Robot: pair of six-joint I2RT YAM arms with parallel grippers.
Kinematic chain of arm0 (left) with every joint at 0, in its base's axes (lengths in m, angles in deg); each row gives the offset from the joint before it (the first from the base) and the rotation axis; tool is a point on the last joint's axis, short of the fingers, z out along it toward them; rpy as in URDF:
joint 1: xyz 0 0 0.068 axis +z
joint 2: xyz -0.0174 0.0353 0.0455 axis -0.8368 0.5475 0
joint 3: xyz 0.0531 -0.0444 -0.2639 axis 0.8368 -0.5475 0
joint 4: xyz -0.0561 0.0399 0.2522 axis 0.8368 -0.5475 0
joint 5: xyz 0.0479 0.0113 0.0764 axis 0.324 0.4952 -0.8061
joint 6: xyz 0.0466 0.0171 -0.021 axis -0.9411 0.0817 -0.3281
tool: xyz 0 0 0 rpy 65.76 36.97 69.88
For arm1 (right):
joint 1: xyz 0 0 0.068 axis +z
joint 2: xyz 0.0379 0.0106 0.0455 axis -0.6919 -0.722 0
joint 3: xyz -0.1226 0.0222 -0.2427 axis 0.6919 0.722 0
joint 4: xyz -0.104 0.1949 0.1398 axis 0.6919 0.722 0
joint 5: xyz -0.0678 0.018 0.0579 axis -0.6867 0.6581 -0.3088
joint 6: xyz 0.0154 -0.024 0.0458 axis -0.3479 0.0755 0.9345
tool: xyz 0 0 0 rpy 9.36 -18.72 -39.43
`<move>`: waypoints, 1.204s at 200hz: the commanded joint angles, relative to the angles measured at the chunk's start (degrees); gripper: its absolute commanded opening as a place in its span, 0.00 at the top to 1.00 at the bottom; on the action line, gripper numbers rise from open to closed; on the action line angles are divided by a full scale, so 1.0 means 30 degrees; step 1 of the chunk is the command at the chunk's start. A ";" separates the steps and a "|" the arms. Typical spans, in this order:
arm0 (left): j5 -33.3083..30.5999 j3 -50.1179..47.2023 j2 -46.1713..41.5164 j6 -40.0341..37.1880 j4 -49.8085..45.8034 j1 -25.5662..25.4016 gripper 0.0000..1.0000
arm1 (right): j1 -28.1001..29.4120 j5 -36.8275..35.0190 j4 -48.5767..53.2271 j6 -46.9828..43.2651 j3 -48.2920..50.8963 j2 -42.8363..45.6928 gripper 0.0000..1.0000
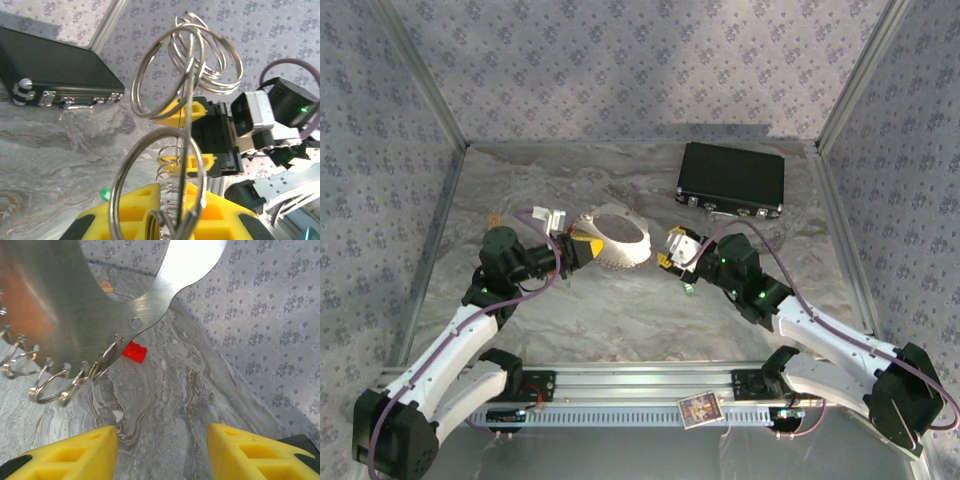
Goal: Put the keys on the keyring
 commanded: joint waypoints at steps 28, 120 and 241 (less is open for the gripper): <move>0.1592 0.1217 -0.0473 0.0483 0.1121 0.0076 1.00 | 0.0388 0.2196 -0.1607 -0.0381 0.0440 0.0148 0.51; 0.2002 0.1268 -0.0724 0.0524 0.0778 0.0068 1.00 | 0.0911 0.2072 -0.2341 -0.0424 0.0841 0.1254 0.65; 0.1823 0.1360 -0.0808 0.0088 0.0464 -0.0035 1.00 | 0.1029 0.2349 -0.1616 0.0571 0.1001 0.2252 0.65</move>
